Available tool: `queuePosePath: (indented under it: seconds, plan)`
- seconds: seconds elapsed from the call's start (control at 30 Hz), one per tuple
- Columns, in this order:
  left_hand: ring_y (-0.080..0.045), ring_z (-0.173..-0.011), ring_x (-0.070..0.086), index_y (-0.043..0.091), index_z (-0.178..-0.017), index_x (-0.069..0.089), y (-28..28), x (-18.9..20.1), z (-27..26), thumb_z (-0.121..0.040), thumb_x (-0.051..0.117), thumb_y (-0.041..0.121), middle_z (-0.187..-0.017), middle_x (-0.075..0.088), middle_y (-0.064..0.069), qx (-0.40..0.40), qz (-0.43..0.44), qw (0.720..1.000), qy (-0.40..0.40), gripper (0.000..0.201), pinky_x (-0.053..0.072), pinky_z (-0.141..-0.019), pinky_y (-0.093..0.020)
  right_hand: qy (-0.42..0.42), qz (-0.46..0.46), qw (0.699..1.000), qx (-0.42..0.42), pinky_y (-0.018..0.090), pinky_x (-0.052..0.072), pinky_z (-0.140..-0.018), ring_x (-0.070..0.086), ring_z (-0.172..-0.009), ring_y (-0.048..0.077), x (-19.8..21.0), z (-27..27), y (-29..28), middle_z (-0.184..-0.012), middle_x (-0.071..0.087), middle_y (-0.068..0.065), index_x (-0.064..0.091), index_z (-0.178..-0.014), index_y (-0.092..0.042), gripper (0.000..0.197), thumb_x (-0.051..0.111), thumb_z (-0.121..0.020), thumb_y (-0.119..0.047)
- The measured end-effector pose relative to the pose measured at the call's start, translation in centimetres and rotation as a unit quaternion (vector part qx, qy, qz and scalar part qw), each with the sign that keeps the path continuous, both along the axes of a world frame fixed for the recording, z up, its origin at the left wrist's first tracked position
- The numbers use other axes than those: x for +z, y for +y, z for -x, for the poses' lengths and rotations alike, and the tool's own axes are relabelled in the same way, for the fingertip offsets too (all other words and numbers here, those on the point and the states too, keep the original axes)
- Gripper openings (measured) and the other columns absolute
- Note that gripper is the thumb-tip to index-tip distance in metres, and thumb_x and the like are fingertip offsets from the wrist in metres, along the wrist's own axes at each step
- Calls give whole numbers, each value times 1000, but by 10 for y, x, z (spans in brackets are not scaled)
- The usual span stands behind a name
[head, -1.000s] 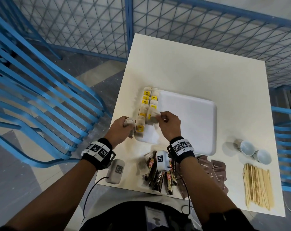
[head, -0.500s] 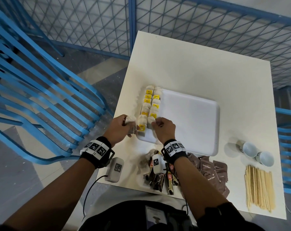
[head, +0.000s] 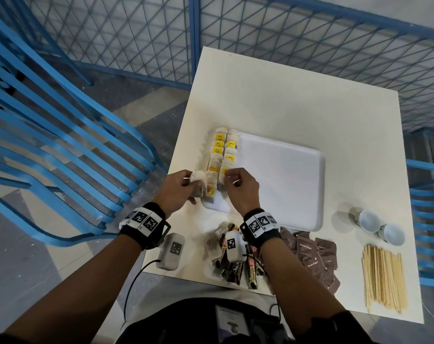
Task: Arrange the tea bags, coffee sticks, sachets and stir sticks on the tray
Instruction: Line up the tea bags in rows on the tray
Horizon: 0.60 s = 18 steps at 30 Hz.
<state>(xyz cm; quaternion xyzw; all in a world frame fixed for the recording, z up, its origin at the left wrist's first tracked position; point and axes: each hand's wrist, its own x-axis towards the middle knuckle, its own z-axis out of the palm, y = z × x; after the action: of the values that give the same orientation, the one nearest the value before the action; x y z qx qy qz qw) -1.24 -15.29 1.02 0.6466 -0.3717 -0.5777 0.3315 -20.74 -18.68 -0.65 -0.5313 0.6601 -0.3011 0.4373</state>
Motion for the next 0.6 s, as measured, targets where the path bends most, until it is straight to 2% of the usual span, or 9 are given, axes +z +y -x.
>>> queuePosePath:
  seconds: [0.13,0.27,0.37,0.47,0.53,0.6]
  plan:
    - [-33,-80,72,-4,-108,63,0,7,4,-96,68,11,-92,75,-23,15,1,1000,13,20,58,-56,-32,-45,25,996,74,23,53,-74,66,-80,9,18,-15,-3,-88,73,-6,74,-94,-20,6,72,-89,-22]
    - [-28,-74,75,-6,-104,61,1,12,8,-97,67,14,-82,77,-15,14,3,1000,20,22,57,-57,-32,-27,30,992,120,13,47,-69,66,-79,12,30,-21,-6,-88,74,-6,76,-90,-22,5,75,-88,-26]
    - [-28,-73,75,-4,-103,62,1,11,7,-94,72,14,-79,77,-12,14,3,1000,14,23,57,-59,-35,-14,5,991,131,16,48,-72,67,-81,12,29,-22,-8,-86,74,-8,75,-87,-24,2,75,-88,-26]
    - [-30,-75,74,-1,-99,64,2,8,7,-94,73,22,-85,76,-18,13,3,1000,4,25,58,-62,-39,-22,7,994,108,22,51,-74,67,-77,11,28,-19,-10,-82,74,-6,73,-86,-18,5,72,-90,-21]
    - [-32,-76,74,-2,-101,64,2,7,7,-96,70,22,-89,75,-24,22,3,1000,6,25,59,-64,-41,-35,-3,995,96,20,49,-72,65,-70,5,30,-18,-11,-77,74,-5,71,-86,-16,7,70,-91,-20]
    - [-37,-77,74,-5,-100,63,2,6,7,-97,70,20,-88,74,-26,29,9,1000,6,26,59,-65,-43,-19,-27,994,103,15,45,-70,63,-69,1,31,-19,-13,-79,74,-7,72,-88,-17,14,69,-93,-30]
